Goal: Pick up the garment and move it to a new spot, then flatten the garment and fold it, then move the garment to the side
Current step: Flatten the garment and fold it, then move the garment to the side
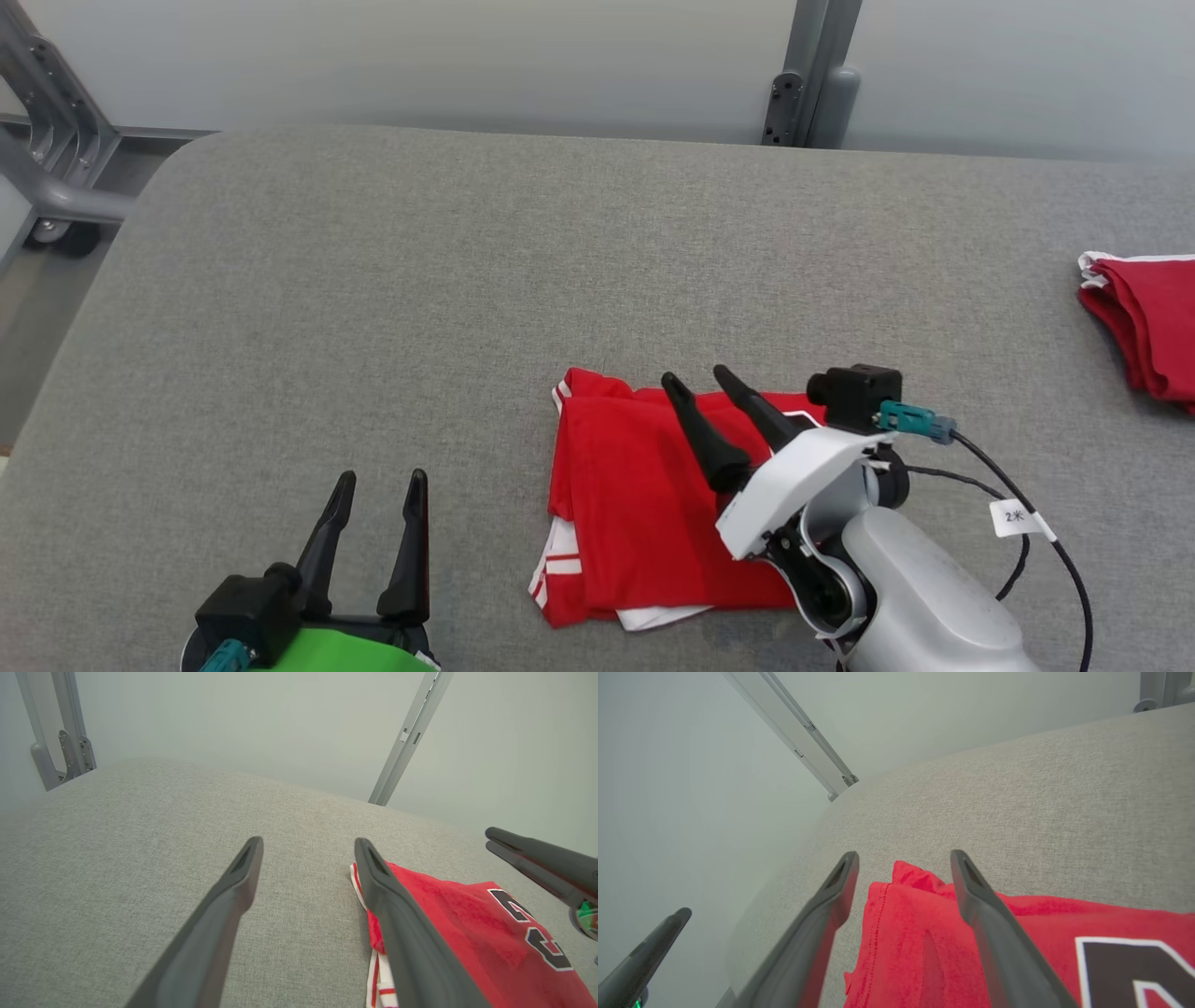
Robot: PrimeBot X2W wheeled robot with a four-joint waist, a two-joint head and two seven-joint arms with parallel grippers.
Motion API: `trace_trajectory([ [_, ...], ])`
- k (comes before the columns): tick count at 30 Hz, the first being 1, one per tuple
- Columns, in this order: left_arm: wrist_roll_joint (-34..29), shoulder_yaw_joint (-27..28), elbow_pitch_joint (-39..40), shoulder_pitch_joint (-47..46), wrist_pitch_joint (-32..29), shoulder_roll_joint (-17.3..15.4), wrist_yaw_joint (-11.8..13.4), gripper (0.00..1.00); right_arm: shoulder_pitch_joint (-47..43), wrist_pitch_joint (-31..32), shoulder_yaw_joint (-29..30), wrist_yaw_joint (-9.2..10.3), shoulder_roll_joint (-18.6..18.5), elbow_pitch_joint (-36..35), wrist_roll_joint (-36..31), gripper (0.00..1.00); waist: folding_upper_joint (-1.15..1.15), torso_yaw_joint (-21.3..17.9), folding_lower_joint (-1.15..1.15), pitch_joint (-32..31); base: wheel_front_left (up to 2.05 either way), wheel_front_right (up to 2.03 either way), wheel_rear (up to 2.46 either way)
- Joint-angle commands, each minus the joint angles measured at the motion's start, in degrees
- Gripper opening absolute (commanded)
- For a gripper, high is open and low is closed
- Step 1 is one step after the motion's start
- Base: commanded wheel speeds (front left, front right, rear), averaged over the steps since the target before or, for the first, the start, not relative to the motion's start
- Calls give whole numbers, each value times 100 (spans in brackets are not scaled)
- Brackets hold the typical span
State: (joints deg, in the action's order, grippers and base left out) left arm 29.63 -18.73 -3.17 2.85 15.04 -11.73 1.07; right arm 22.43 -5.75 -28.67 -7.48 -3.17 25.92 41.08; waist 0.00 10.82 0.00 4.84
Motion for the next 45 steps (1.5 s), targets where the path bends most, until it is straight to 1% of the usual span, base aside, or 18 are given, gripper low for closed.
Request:
trace_trajectory([
  [1, -22, -4, -11, 35, 15, -23, -9, 100, -113, -62, 122, -2, -20, -31, -114, 100, 0, -46, 0, -16, 0, 0, 0],
  [7, -37, -30, 22, 3, 15, -23, 6, 100, -389, -351, 770, -2, -113, -298, -683, 100, 0, -106, 0, -30, 0, 0, 0],
  [11, -41, -19, 33, 46, 15, -4, 42, 100, -702, -591, 1370, -2, -186, -588, -1327, 100, 0, -174, 0, -73, 0, 0, 0],
  [17, -79, 35, 40, 101, 15, -17, 115, 100, -1233, -749, 2205, -2, -89, -1118, -2290, 100, 0, -349, 0, -177, 0, 0, 0],
  [21, -157, 104, 6, 143, 16, 24, 175, 100, -1578, -808, 2580, -2, -7, -1427, -2692, 100, 0, -486, 0, -263, 0, 0, 0],
  [24, -222, 154, -11, 181, 15, 72, 199, 100, -1796, -839, 2725, -2, 14, -1575, -2784, 100, 0, -585, 0, -319, 0, 0, 0],
  [27, -262, 251, -34, 226, 15, 117, 196, 100, -1952, -882, 2767, -2, 19, -1642, -2616, 100, 0, -696, 0, -387, 0, 0, 0],
  [32, -347, 442, -61, 298, 16, 210, 162, 100, -2089, -919, 2776, -2, 20, -1615, -2625, 100, 0, -846, 0, -454, 0, 0, 0],
  [39, -526, 585, -61, 323, 16, 296, 83, 100, -2081, -945, 2747, -2, 21, -1585, -2565, 100, 0, -942, 0, -464, 0, 0, 0],
  [45, -643, 653, -97, 331, 15, 374, -1, 100, -2058, -941, 2768, -2, 22, -1553, -2553, 100, 0, -925, 0, -445, 0, 0, 0],
])
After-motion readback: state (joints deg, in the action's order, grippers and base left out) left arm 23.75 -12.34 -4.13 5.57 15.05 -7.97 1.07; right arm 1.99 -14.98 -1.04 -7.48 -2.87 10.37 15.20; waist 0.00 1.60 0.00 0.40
